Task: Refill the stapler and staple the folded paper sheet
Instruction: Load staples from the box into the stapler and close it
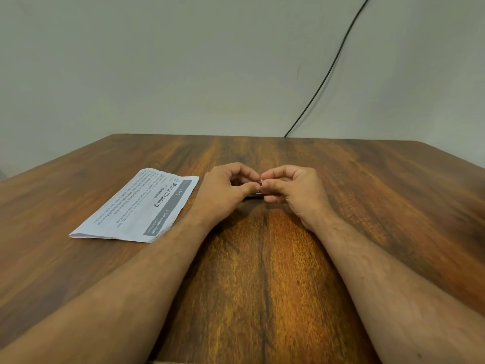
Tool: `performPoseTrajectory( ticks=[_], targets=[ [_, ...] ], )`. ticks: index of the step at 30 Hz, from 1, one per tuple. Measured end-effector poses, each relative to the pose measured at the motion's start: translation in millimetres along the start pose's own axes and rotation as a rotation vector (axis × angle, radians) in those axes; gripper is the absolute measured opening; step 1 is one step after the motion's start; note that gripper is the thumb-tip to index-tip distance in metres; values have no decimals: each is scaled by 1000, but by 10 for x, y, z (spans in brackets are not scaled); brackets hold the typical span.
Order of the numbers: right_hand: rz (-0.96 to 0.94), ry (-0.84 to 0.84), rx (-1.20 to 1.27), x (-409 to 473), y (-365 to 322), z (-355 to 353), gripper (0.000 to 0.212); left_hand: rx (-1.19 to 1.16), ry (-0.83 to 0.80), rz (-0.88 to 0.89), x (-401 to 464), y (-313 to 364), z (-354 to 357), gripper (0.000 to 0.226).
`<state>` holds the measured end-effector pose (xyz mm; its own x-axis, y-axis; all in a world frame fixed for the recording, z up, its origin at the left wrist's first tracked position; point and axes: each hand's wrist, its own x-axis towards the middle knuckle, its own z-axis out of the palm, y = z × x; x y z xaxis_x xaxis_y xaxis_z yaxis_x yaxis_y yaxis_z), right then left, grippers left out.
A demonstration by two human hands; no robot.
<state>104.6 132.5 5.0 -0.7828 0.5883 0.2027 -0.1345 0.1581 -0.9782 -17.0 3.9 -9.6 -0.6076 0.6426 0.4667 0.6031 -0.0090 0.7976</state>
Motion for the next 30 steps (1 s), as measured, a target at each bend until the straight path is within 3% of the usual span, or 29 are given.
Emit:
performPoseTrajectory(
  ticks=[30],
  targets=[
    [28,-75,-12,-18,-52,2,11,115,51,86,-33,86,-37,16]
  ],
)
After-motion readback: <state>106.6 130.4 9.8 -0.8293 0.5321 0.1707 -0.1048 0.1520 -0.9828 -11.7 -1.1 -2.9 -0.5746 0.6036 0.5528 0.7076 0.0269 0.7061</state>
